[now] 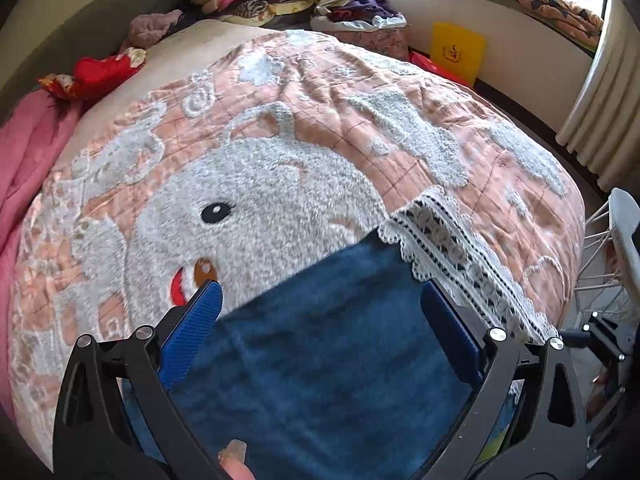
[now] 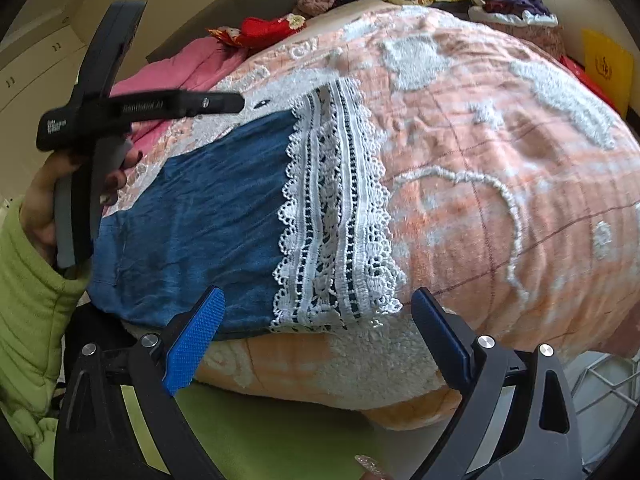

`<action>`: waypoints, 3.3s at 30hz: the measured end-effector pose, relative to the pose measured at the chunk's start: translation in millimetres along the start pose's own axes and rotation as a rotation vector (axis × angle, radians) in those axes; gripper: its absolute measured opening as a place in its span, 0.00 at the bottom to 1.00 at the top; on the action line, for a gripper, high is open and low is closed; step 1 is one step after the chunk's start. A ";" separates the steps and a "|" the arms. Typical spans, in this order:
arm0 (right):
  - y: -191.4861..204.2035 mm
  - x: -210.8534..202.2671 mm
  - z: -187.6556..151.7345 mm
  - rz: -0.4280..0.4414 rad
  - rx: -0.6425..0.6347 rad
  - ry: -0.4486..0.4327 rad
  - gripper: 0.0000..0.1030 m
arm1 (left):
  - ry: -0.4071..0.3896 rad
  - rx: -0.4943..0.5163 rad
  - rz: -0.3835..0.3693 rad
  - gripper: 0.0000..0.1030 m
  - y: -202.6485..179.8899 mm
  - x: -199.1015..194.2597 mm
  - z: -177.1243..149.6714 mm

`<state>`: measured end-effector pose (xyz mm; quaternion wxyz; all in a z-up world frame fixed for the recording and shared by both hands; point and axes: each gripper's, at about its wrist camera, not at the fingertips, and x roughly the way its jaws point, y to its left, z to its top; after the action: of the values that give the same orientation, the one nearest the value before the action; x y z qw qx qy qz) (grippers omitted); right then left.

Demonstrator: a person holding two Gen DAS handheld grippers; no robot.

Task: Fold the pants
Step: 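Grasp the lace-trimmed edge with the left gripper while the right gripper pinches the lace, then lift the lace edge with both grippers and fold it over the denim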

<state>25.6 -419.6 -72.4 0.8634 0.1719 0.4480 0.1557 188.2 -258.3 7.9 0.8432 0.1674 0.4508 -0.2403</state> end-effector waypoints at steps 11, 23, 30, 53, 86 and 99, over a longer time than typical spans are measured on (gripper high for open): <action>-3.7 1.0 7.6 0.075 0.014 -0.032 0.69 | 0.049 0.036 -0.150 0.58 -14.2 48.0 17.9; -7.7 20.2 20.0 0.092 -0.003 -0.034 0.65 | 0.047 0.057 -0.231 0.38 -15.5 66.8 10.0; -10.0 19.0 22.4 0.104 -0.009 -0.035 0.56 | 0.029 0.081 -0.251 0.37 -19.0 71.7 7.3; 2.1 23.7 28.3 0.073 -0.103 -0.012 0.23 | -0.032 0.070 -0.234 0.08 -26.9 50.0 -2.4; 221.3 70.6 37.0 0.274 -0.576 0.126 0.21 | -0.211 -0.285 -0.143 0.10 136.6 -47.9 -100.4; 273.5 100.4 -2.0 0.354 -0.674 0.234 0.21 | -0.282 -0.637 -0.151 0.23 220.8 -70.2 -150.7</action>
<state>47.7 -132.8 -26.5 0.7744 -0.0654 0.4308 0.4588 175.1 17.6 0.5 0.8869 -0.1724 0.3934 -0.1701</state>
